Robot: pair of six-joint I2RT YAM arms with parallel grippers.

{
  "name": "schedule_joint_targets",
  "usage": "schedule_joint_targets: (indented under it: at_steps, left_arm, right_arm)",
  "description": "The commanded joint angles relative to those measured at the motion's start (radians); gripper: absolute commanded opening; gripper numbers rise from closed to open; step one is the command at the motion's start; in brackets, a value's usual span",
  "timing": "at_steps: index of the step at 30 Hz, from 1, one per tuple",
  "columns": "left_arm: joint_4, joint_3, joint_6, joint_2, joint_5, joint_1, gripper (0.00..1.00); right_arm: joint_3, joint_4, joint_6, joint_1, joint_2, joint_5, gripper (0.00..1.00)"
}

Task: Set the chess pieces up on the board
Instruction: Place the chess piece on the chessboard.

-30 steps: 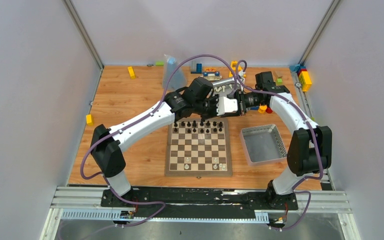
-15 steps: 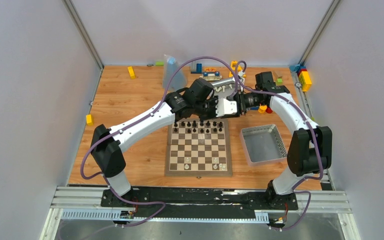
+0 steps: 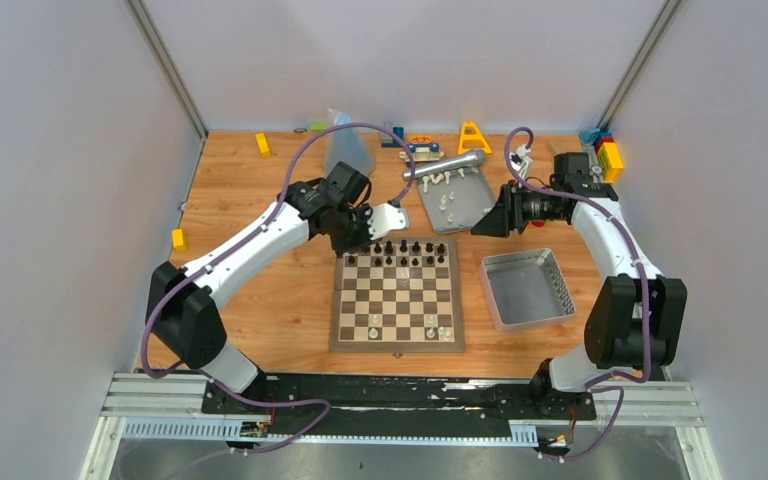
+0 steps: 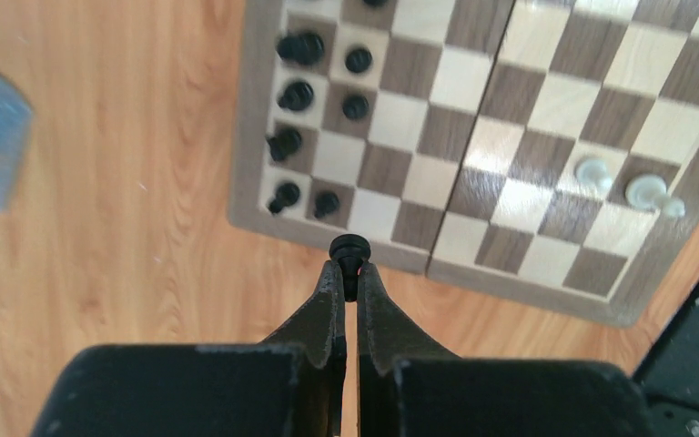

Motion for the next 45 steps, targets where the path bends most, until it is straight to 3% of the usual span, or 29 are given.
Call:
schedule_joint_targets:
  at_steps: [1, 9, 24, 45]
  left_arm:
    - [-0.089, -0.052, 0.001, -0.019, -0.004, 0.027, 0.01]
    - [-0.031, -0.033, -0.058, 0.117, -0.008, 0.039, 0.02]
    - [-0.081, 0.172, -0.102, 0.367, -0.026, 0.039, 0.02]
    - [-0.167, 0.257, -0.104, 0.469, -0.036, 0.04, 0.06]
  right_arm:
    - [-0.049, -0.005, -0.069, -0.01, -0.036, 0.012, 0.53]
    - [-0.091, 0.03, -0.063, -0.01, -0.058, 0.082, 0.53]
    - [-0.105, 0.038, -0.067, -0.01, -0.073, 0.103, 0.53]
    - [-0.11, 0.038, -0.07, -0.008, -0.057, 0.105, 0.53]
